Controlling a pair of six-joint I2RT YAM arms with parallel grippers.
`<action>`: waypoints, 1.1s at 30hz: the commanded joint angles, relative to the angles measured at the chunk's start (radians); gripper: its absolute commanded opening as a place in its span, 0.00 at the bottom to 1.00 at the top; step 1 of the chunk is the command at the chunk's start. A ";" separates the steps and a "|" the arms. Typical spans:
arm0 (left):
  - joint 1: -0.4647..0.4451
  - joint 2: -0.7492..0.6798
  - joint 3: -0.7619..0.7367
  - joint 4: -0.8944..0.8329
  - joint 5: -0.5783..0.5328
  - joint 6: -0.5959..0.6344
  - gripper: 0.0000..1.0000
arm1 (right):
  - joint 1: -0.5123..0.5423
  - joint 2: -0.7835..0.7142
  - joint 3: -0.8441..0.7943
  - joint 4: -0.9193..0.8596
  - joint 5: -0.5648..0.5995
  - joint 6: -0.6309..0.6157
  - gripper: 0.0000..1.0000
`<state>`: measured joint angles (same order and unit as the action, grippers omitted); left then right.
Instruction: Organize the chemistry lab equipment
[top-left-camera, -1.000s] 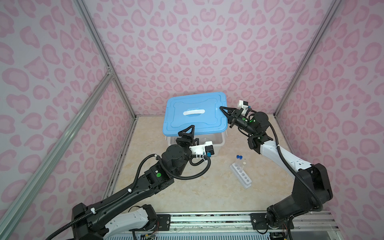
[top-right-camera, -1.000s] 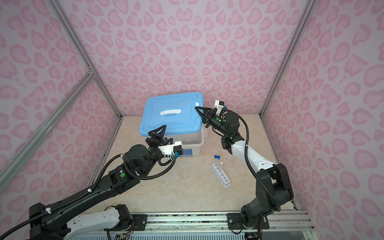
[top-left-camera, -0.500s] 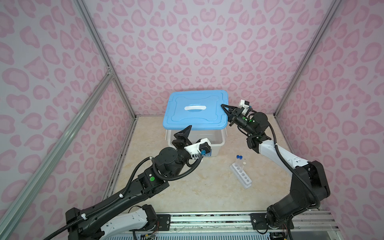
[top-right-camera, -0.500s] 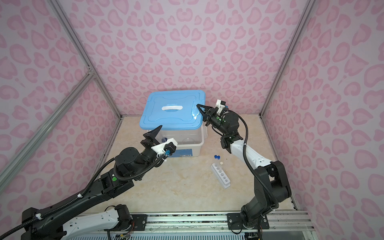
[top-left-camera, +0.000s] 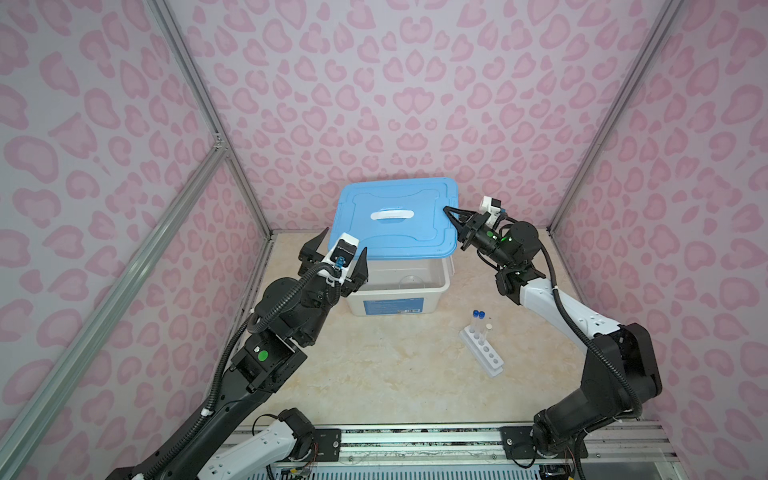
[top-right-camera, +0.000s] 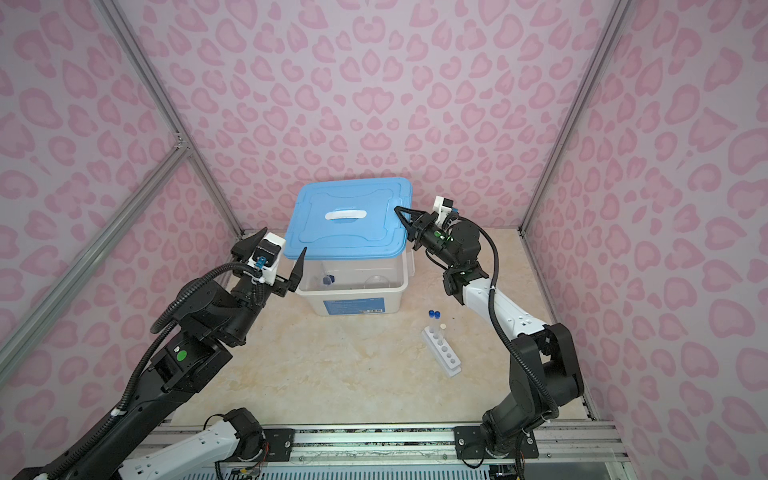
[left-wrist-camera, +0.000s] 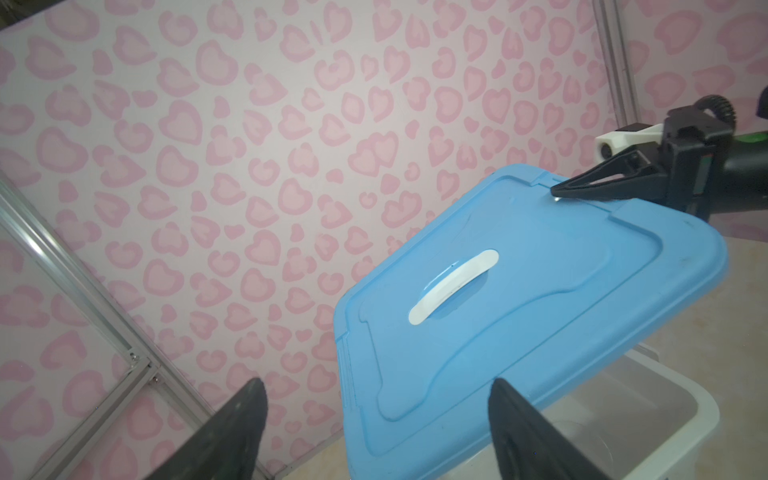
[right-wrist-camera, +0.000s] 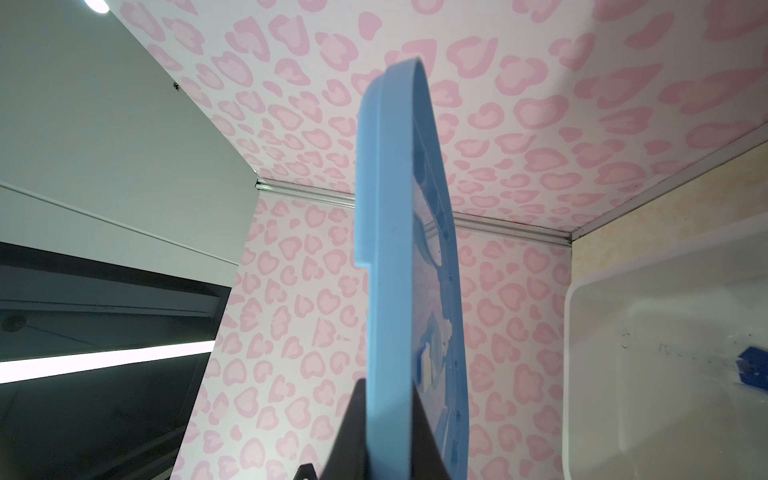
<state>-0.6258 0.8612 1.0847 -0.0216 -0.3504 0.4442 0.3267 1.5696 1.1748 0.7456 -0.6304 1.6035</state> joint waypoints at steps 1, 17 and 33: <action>0.110 -0.011 0.008 -0.048 0.144 -0.251 0.85 | -0.001 -0.013 0.002 0.020 -0.025 -0.020 0.00; 0.678 0.160 0.008 -0.100 0.627 -0.869 0.73 | -0.002 -0.005 -0.033 0.036 -0.080 -0.013 0.00; 0.683 0.312 0.020 -0.105 0.678 -0.908 0.66 | 0.003 0.029 -0.077 0.037 -0.091 -0.025 0.00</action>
<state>0.0570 1.1637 1.0897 -0.1329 0.3096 -0.4732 0.3294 1.5898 1.1049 0.7147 -0.7090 1.5784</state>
